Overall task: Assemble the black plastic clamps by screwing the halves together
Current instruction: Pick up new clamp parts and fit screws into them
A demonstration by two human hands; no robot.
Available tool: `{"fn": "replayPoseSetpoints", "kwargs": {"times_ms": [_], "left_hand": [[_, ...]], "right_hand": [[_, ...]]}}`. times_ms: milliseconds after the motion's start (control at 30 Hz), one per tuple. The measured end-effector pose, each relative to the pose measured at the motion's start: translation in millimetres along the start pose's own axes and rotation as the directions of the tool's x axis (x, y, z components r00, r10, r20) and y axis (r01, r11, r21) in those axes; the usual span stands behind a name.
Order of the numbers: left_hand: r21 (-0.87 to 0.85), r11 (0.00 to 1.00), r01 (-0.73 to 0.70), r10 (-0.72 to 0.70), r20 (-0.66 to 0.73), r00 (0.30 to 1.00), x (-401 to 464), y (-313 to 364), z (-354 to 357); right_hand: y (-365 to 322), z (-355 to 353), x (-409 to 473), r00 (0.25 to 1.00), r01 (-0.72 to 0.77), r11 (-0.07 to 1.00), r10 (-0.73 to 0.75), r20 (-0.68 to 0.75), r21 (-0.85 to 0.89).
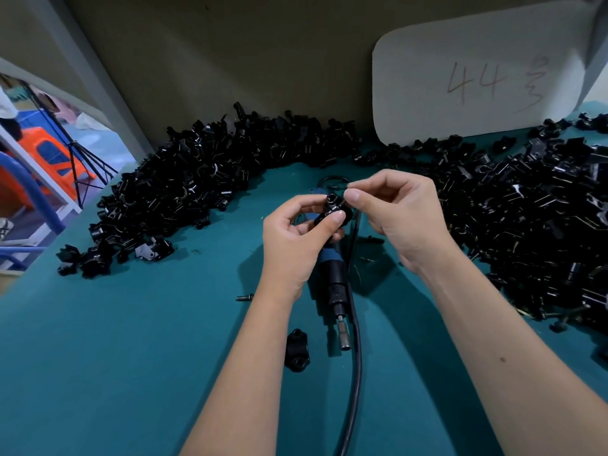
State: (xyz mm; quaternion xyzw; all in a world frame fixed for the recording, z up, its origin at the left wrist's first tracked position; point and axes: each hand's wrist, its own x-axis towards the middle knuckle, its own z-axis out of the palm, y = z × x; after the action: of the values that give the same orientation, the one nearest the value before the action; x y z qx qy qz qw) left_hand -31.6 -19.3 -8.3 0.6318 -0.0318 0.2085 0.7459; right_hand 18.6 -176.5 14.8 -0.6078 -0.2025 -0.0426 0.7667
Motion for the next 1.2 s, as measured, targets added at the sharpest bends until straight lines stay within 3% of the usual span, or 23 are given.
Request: {"fn": "replayPoseSetpoints", "kwargs": {"times_ms": [267, 500, 567, 733, 800, 900, 1067, 1200], "left_hand": [[0.067, 0.998, -0.006, 0.005, 0.007, 1.000, 0, 0, -1], [0.053, 0.998, 0.021, -0.019, -0.040, 0.999, 0, 1, -2], [0.002, 0.999, 0.039, -0.038, -0.052, 0.998, 0, 1, 0], [-0.222, 0.964, 0.144, -0.172, -0.111, 0.979, 1, 7, 6], [-0.314, 0.929, 0.194, -0.233, -0.091, 0.968, 1, 10, 6], [-0.371, 0.897, 0.239, -0.282, -0.065, 0.957, 1, 13, 5], [-0.389, 0.880, 0.274, -0.325, -0.071, 0.943, 1, 15, 4], [-0.383, 0.882, 0.273, -0.321, -0.066, 0.945, 1, 15, 4]], "right_hand": [[3, -4, 1, 0.998, 0.022, 0.999, -0.019, 0.059, -0.046], [-1, -10, 3, 0.997, 0.063, 0.953, -0.044, 0.069, -0.297], [-3, -23, 6, 0.998, 0.033, 0.909, -0.005, 0.070, -0.415], [-1, -36, 9, 0.941, -0.040, 0.724, 0.258, 0.217, -0.689], [0, -34, 9, 0.950, -0.030, 0.727, 0.234, 0.206, -0.686], [4, -33, 9, 0.974, -0.059, 0.821, 0.173, 0.149, -0.567], [13, -34, 10, 0.991, -0.133, 0.848, 0.097, -0.096, -0.514], [10, -33, 8, 0.985, -0.171, 0.872, 0.147, -0.088, -0.459]]}}
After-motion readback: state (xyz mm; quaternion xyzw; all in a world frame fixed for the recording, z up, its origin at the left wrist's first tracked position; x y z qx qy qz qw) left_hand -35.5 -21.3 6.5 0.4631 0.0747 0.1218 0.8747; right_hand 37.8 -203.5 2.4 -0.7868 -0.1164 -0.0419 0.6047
